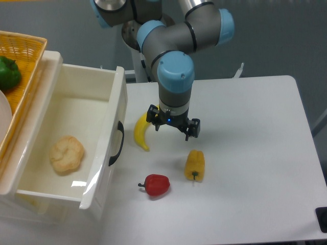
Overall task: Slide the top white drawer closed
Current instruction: 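Move the gripper down toward the front of the open white drawer, then lower the gripper beside the drawer front near its black handle, then push the drawer front with the gripper, sliding the drawer into the unit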
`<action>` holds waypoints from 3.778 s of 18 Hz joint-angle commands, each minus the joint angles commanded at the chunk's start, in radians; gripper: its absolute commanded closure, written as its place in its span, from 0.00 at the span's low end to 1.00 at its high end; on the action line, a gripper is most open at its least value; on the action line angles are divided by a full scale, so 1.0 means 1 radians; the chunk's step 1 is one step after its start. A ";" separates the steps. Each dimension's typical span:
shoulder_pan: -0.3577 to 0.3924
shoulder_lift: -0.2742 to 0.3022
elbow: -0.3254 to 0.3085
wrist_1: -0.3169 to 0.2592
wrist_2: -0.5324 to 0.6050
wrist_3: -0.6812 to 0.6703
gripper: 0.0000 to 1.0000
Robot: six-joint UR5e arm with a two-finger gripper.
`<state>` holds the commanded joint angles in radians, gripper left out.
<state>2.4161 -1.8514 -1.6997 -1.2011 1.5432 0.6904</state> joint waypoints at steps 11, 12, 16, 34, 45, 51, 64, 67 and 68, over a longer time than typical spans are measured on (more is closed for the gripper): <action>-0.026 -0.084 0.061 0.021 -0.084 -0.157 0.00; -0.025 -0.086 0.061 0.021 -0.090 -0.157 0.00; -0.022 -0.092 0.066 0.021 -0.117 -0.160 0.00; -0.046 -0.109 0.100 0.023 -0.161 -0.178 0.00; -0.064 -0.106 0.101 0.021 -0.166 -0.178 0.00; -0.068 -0.098 0.101 0.021 -0.184 -0.177 0.00; -0.115 -0.086 0.107 0.021 -0.198 -0.195 0.00; -0.133 -0.080 0.107 0.021 -0.198 -0.195 0.00; -0.137 -0.074 0.107 0.021 -0.198 -0.196 0.00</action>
<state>2.2795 -1.9252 -1.5923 -1.1796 1.3453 0.4940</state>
